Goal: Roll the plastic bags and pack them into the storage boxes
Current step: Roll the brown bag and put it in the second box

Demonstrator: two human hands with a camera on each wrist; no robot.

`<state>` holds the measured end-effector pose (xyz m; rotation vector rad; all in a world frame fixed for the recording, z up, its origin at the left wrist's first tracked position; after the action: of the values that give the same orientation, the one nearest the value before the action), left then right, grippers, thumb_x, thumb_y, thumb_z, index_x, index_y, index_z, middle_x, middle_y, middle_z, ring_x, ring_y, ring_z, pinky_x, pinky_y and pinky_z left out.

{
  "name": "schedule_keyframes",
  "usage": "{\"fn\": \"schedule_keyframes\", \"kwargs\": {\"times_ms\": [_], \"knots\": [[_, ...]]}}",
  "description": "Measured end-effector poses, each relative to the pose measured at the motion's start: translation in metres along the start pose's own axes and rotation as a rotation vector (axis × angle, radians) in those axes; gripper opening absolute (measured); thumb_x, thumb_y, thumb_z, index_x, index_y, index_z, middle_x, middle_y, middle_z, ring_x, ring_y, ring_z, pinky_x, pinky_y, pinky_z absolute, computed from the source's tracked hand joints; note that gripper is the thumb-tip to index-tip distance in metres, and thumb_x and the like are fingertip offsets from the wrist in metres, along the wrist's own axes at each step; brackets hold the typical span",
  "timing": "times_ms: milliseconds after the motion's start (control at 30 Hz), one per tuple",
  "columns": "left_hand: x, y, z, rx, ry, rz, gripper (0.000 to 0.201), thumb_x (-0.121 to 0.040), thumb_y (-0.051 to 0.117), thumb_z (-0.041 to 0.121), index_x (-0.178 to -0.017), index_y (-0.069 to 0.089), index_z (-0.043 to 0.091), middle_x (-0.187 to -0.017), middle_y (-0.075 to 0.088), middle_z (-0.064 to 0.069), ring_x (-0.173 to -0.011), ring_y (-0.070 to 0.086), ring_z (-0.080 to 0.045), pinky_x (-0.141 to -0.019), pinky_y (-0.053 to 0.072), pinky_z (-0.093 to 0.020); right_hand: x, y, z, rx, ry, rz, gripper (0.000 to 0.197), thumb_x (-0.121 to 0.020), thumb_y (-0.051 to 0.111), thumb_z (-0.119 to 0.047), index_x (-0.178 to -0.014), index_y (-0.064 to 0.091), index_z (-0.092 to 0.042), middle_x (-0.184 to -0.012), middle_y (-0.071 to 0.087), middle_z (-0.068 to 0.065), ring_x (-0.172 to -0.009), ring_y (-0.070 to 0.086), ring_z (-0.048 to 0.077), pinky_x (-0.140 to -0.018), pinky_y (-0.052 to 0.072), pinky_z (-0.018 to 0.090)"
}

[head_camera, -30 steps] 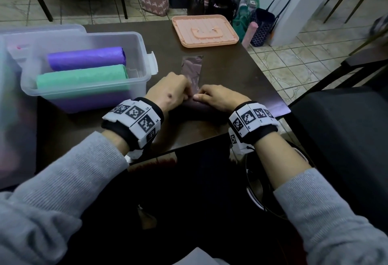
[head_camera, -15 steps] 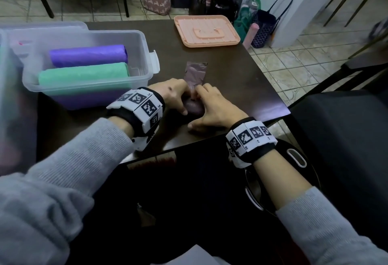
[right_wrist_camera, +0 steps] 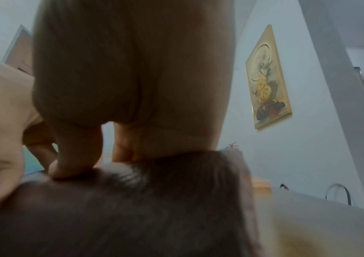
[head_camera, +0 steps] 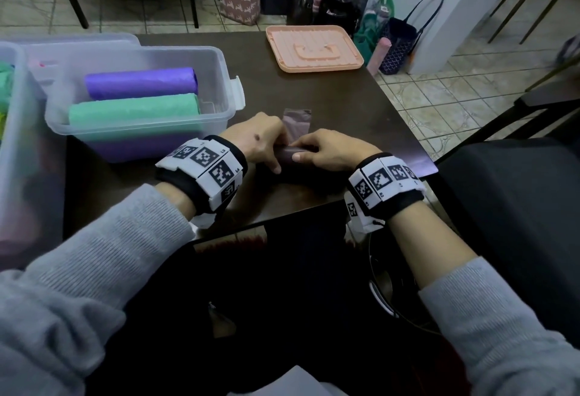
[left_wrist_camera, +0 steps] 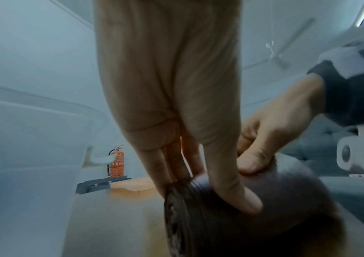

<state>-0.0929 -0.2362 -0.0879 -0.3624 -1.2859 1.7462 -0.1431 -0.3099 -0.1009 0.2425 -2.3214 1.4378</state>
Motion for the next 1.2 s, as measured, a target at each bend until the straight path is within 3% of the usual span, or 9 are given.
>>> {"fn": "schedule_keyframes", "kwargs": {"times_ms": [100,233,333,500,700,800,1000,1100,1200], "knots": [[-0.001,0.005,-0.002,0.005,-0.001,-0.033,0.045,-0.069,0.080,0.020,-0.111,0.065,0.015,-0.100,0.065,-0.008,-0.080,0.055,-0.018,-0.071,0.043,-0.026,-0.003,0.006,0.004,-0.067,0.028,-0.005,0.037,-0.094,0.053,-0.036,-0.128,0.053,-0.021,-0.126,0.057,0.003,-0.117,0.052,0.017,-0.092,0.036,0.023],[-0.006,0.003,-0.004,-0.035,-0.029,-0.090,0.039,-0.074,0.077,0.025,-0.110,0.066,0.017,-0.093,0.061,-0.004,-0.082,0.056,-0.020,-0.071,0.043,-0.027,0.003,-0.013,-0.003,-0.099,-0.071,0.315,0.022,-0.086,0.065,-0.021,-0.104,0.060,-0.010,-0.097,0.054,-0.002,-0.099,0.056,0.018,-0.079,0.036,0.017],[-0.013,0.005,-0.006,-0.038,-0.046,-0.148,0.038,-0.077,0.075,0.027,-0.112,0.066,0.016,-0.094,0.061,-0.002,-0.086,0.055,-0.018,-0.075,0.042,-0.025,0.011,-0.012,-0.013,0.005,-0.120,0.455,0.020,-0.086,0.063,-0.018,-0.101,0.061,-0.005,-0.099,0.054,0.008,-0.100,0.052,0.027,-0.084,0.036,0.025],[-0.016,0.002,-0.016,0.133,-0.054,-0.103,0.050,-0.077,0.076,0.022,-0.123,0.060,0.015,-0.118,0.064,-0.003,-0.108,0.058,-0.018,-0.092,0.041,-0.024,0.013,0.008,-0.007,0.000,-0.100,0.393,0.058,-0.070,0.079,-0.026,-0.119,0.052,-0.010,-0.121,0.048,0.008,-0.113,0.047,0.025,-0.099,0.039,0.033],[-0.012,-0.015,-0.010,0.117,0.007,0.120,0.025,-0.077,0.075,0.016,-0.101,0.073,0.017,-0.094,0.064,-0.002,-0.095,0.058,-0.015,-0.077,0.038,-0.020,0.009,0.006,-0.005,-0.015,-0.071,0.342,0.056,-0.081,0.070,-0.024,-0.130,0.049,-0.008,-0.127,0.048,0.012,-0.119,0.047,0.024,-0.098,0.029,0.020],[-0.010,-0.017,-0.005,0.111,0.012,0.162,0.020,-0.080,0.071,0.011,-0.099,0.074,0.017,-0.095,0.070,-0.003,-0.086,0.059,-0.012,-0.077,0.045,-0.022,0.008,0.006,0.001,-0.062,-0.036,0.329,0.058,-0.083,0.068,-0.026,-0.135,0.048,-0.011,-0.129,0.040,0.012,-0.122,0.042,0.023,-0.105,0.026,0.021],[-0.006,-0.007,-0.005,-0.009,0.027,0.066,0.060,-0.064,0.085,0.023,-0.119,0.064,0.017,-0.110,0.066,-0.006,-0.101,0.060,-0.022,-0.080,0.043,-0.024,0.008,0.004,0.003,-0.047,-0.016,0.351,0.062,-0.081,0.071,-0.027,-0.135,0.043,-0.011,-0.126,0.044,0.011,-0.121,0.044,0.024,-0.101,0.032,0.027],[-0.002,-0.003,-0.002,-0.040,0.059,0.069,0.067,-0.060,0.087,0.020,-0.121,0.059,0.012,-0.116,0.062,-0.009,-0.106,0.056,-0.025,-0.082,0.039,-0.024,0.009,0.009,0.001,-0.005,-0.014,0.328,0.064,-0.074,0.077,-0.026,-0.128,0.045,-0.013,-0.126,0.044,0.009,-0.118,0.045,0.023,-0.095,0.035,0.026],[0.002,0.002,-0.003,-0.011,0.055,0.046,0.068,-0.060,0.086,0.016,-0.117,0.051,0.009,-0.115,0.060,-0.011,-0.106,0.054,-0.026,-0.078,0.037,-0.027,0.010,0.006,-0.001,-0.008,-0.024,0.294,0.053,-0.080,0.071,-0.024,-0.127,0.049,-0.014,-0.126,0.049,0.009,-0.118,0.048,0.024,-0.096,0.034,0.026]]}}
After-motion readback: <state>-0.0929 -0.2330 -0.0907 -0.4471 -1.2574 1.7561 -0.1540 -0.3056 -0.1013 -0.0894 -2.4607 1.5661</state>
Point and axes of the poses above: each hand's wrist, its own x-axis away from the middle knuckle, its own y-axis out of the palm, z = x × y, the point moved 10 cm from there along -x, towards the middle knuckle
